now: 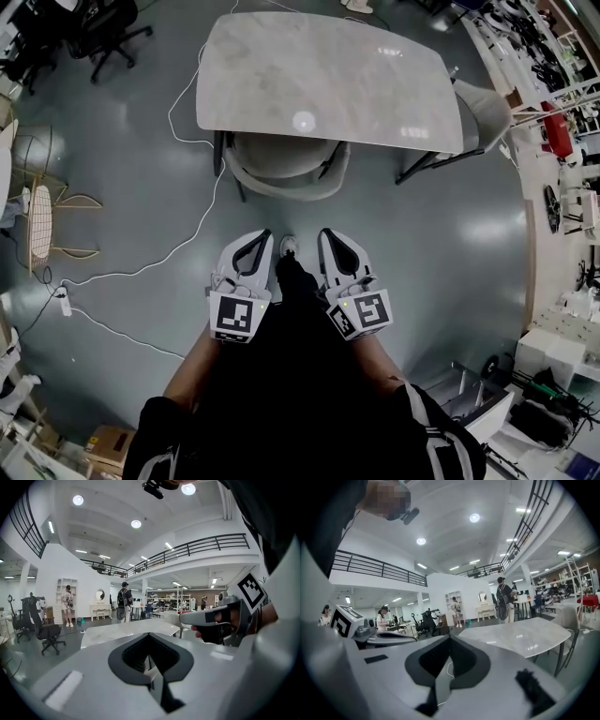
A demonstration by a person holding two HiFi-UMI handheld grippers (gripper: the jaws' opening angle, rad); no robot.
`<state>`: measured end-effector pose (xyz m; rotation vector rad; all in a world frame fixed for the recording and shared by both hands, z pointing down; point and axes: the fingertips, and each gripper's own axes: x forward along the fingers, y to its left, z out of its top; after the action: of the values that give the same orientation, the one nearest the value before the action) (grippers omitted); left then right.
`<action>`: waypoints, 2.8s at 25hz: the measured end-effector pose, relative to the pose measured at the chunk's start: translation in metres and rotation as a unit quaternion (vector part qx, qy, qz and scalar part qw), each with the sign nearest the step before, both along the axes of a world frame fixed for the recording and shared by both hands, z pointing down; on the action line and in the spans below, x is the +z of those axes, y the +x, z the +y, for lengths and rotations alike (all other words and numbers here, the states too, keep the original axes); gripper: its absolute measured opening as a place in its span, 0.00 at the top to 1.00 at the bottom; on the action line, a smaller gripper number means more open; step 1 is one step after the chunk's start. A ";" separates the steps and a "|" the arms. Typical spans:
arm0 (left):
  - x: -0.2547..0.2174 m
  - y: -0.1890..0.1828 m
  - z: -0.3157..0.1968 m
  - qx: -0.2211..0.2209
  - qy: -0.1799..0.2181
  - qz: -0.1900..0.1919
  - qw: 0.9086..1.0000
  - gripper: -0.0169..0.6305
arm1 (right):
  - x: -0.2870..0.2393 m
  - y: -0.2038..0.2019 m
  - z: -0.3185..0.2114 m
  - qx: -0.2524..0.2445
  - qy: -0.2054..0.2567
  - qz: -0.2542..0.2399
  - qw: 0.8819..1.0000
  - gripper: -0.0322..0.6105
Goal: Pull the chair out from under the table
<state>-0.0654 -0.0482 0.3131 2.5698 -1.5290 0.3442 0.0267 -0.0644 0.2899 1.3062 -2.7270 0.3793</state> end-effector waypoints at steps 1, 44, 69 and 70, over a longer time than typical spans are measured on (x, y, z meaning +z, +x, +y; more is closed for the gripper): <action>0.000 0.001 -0.008 -0.001 0.000 -0.002 1.000 0.96 | 0.002 0.001 -0.008 -0.001 -0.003 0.001 1.000 0.92; 0.231 0.063 -0.095 0.198 -0.152 -0.278 0.927 0.60 | 0.193 0.028 -0.094 -0.205 -0.137 0.177 0.953 0.65; 0.318 0.059 -0.115 0.267 -0.181 -0.367 0.873 0.56 | 0.285 0.048 -0.098 -0.305 -0.085 0.382 0.868 0.60; 0.319 0.059 -0.114 0.270 -0.181 -0.367 0.872 0.57 | 0.288 0.048 -0.099 -0.309 -0.080 0.389 0.864 0.60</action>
<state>-0.0062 -0.1624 0.6323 2.6019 -0.6798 1.6435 0.0747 -0.1629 0.5774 0.3398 -2.1559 -0.0053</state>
